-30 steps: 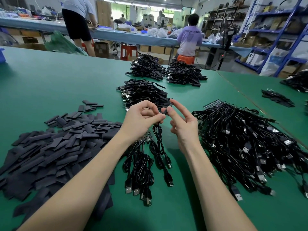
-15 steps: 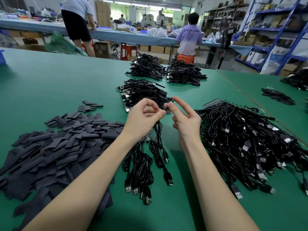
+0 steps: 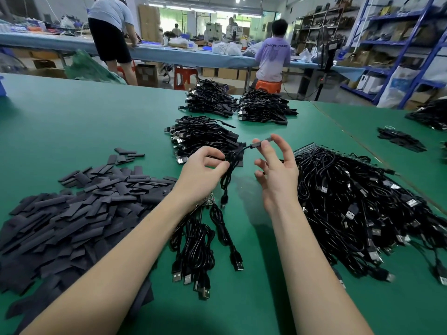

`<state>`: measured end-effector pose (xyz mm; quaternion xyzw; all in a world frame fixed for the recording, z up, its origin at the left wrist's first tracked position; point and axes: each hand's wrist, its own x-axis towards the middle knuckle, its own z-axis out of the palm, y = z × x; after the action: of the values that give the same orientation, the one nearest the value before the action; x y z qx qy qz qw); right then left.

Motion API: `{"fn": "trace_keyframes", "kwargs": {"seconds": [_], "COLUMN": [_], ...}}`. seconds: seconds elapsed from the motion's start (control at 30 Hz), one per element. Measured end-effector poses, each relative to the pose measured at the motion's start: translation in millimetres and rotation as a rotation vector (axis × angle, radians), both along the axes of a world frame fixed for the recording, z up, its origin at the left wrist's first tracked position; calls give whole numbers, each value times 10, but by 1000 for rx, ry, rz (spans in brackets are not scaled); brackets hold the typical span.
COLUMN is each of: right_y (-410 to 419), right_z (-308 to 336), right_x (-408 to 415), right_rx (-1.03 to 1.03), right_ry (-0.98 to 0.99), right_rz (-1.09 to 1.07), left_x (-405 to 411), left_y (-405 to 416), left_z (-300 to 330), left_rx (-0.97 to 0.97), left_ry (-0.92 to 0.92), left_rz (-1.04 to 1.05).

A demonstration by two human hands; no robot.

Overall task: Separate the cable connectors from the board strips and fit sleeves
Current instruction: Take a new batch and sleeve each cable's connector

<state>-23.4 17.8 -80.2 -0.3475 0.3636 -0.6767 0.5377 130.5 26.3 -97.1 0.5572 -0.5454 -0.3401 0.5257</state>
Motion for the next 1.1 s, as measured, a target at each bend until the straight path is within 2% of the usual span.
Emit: {"fn": "trace_keyframes", "kwargs": {"seconds": [0.2, 0.27, 0.37, 0.47, 0.57, 0.67, 0.73, 0.83, 0.97, 1.1], "right_y": [-49, -52, -61, -66, -51, -32, -17, 4, 8, -6], "right_z": [26, 25, 28, 12, -47, -117, -143, -184, -229, -295], "right_x": [-14, -22, -17, -44, -60, -21, 20, 71, 135, 184], "right_rx": [11, -5, -18, 14, 90, 166, 201, 219, 186, 52], "right_ry": [-145, -198, -265, -325, -287, -149, -29, 163, 419, 987], "right_rz": [-26, -20, -16, 7, 69, 122, 142, 193, 239, 185], "left_x": [-37, -62, -47, 65, 182, 206, 213, 251, 311, 419], "left_y": [-59, -109, -209, -373, -584, -758, -815, -865, -829, -591], "left_z": [224, 269, 352, 556, 682, 550, 392, 240, 187, 173], "left_rx": [-71, -76, -106, -246, -315, -223, -150, -87, -137, -230], "left_ry": [-285, -414, -494, -564, -823, -1198, -1343, -1259, -1068, -865], "left_rz": [-161, -152, -117, 1, 91, 115, 127, 134, 162, 204]}}
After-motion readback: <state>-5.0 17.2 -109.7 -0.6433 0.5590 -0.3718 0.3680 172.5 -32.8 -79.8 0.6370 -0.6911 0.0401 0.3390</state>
